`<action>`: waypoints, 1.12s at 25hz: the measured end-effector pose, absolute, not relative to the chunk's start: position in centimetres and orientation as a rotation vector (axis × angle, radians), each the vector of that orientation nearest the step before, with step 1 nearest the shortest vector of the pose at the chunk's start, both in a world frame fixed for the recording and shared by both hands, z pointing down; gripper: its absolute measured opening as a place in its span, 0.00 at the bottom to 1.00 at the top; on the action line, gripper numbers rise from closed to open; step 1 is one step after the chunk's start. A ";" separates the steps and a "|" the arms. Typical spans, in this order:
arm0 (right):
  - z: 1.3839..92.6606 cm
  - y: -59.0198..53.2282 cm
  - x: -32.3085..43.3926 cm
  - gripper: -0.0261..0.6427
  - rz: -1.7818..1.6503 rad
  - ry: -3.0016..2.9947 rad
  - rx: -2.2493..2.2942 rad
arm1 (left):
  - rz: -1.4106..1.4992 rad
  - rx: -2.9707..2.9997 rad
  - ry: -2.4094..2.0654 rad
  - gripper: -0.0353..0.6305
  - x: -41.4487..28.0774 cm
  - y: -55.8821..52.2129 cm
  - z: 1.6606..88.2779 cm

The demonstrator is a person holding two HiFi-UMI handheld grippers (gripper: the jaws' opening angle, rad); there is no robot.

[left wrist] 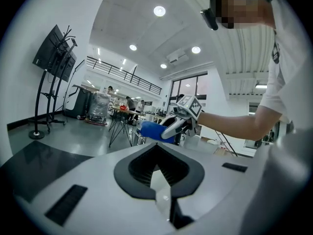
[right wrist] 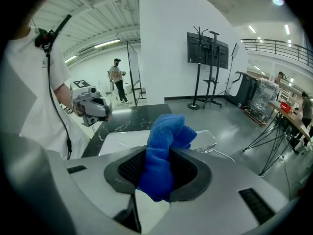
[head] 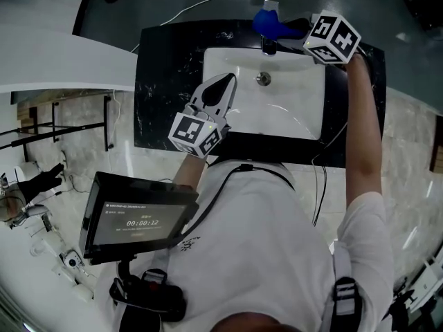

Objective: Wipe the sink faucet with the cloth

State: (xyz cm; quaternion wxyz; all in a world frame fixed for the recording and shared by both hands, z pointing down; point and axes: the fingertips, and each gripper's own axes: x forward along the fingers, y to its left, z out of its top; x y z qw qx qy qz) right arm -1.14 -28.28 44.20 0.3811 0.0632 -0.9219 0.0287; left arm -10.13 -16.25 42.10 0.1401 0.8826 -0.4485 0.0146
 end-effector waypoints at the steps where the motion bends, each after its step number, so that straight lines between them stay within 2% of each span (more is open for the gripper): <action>1: 44.4 -27.3 -1.3 0.23 0.071 -2.355 0.134 | 0.043 2.552 -1.290 0.03 -10.0 -16.2 42.1; 12: 47.7 -22.1 -1.3 0.23 0.083 -2.290 0.003 | 0.052 2.563 -1.261 0.03 -9.5 -16.2 42.2; 28: 50.2 -25.2 -0.9 0.23 0.164 -2.199 0.004 | 0.057 2.531 -1.306 0.03 -10.3 -16.1 42.4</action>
